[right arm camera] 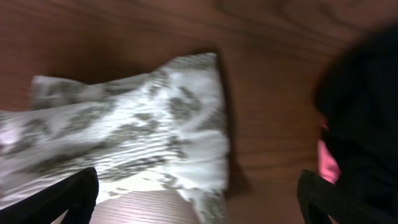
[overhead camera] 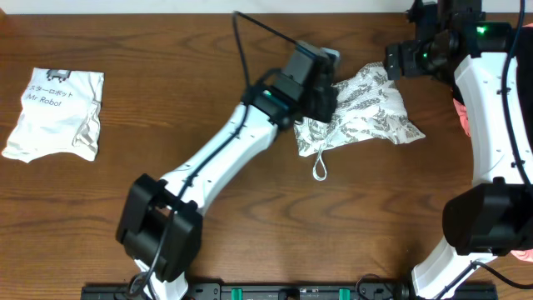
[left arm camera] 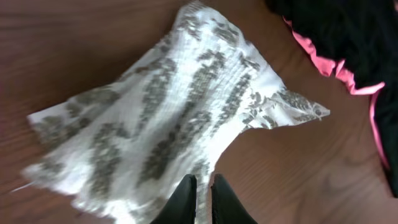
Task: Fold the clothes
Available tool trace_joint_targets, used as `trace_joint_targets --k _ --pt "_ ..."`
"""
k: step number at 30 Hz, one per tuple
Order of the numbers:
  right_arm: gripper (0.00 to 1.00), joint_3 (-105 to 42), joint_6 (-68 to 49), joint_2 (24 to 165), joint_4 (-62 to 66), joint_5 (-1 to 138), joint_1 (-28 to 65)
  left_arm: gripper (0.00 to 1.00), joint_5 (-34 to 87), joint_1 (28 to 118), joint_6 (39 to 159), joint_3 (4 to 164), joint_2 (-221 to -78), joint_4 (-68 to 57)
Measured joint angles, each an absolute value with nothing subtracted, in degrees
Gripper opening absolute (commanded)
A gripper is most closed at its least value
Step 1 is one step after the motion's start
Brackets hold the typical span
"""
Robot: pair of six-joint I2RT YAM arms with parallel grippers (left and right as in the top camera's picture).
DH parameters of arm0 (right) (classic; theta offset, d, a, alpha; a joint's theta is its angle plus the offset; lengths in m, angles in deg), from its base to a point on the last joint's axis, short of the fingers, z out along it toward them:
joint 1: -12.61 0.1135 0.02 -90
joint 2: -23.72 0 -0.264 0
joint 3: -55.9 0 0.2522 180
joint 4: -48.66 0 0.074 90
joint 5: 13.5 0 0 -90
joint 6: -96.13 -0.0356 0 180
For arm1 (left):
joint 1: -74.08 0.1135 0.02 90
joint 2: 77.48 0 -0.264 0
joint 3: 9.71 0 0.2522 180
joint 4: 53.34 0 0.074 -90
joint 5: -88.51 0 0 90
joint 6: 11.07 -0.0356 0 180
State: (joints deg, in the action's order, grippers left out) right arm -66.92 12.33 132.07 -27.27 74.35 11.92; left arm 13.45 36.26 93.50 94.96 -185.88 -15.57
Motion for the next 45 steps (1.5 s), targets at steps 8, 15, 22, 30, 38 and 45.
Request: trace_joint_targets --k 8,15,22,30,38,45 --pt "0.99 -66.9 12.1 132.1 -27.4 80.5 8.8 0.11 8.3 35.3 91.9 95.1 -193.6 -15.6" --pt "0.99 -66.9 11.9 132.1 -27.4 81.5 7.5 0.11 5.9 35.4 90.5 95.1 -200.4 -10.4" --pt "0.99 -66.9 11.9 132.1 -27.4 81.5 7.6 0.11 -0.6 35.4 89.2 95.0 -200.4 -9.1" --pt "0.99 -66.9 11.9 132.1 -27.4 81.6 7.6 0.12 -3.5 35.4 88.3 95.7 -196.2 -9.6" --pt "0.99 -66.9 11.9 132.1 -27.4 81.6 7.6 0.11 -2.5 35.2 88.1 99.2 -185.7 -17.4" --pt "0.99 -66.9 11.9 132.1 -27.4 81.6 7.5 0.10 1.0 35.0 88.0 99.3 -193.1 -27.8"
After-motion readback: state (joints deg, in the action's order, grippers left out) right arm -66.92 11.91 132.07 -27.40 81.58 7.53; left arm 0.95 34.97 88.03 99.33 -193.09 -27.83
